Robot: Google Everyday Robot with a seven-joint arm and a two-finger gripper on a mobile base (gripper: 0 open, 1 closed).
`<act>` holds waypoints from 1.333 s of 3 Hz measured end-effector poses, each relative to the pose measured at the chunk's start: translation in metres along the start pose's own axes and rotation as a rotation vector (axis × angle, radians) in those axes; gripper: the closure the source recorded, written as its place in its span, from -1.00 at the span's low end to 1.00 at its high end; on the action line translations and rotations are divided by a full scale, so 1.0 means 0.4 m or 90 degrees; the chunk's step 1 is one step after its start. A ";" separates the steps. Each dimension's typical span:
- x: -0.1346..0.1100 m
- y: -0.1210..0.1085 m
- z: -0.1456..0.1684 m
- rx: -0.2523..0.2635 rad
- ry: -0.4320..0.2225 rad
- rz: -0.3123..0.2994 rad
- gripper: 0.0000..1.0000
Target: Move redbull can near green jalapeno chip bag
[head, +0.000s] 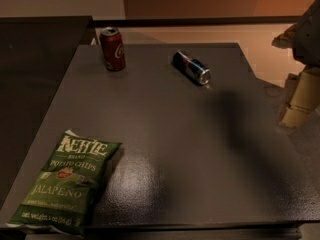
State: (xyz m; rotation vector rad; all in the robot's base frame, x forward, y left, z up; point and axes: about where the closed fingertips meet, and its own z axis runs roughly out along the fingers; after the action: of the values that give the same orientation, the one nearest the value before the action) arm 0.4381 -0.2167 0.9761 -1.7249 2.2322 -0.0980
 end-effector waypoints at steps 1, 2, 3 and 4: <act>-0.009 -0.004 -0.002 0.000 0.000 -0.003 -1.00; -0.041 -0.046 0.015 -0.011 -0.005 0.008 -1.00; -0.077 -0.136 0.067 -0.024 -0.004 0.056 -1.00; -0.113 -0.239 0.135 -0.032 0.011 0.116 -1.00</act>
Offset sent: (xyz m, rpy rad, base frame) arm 0.0522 0.0231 -0.0007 0.0381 0.0686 -0.0273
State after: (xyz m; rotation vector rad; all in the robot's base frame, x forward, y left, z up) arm 0.5530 -0.1918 0.9576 -1.5407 2.4117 -0.0156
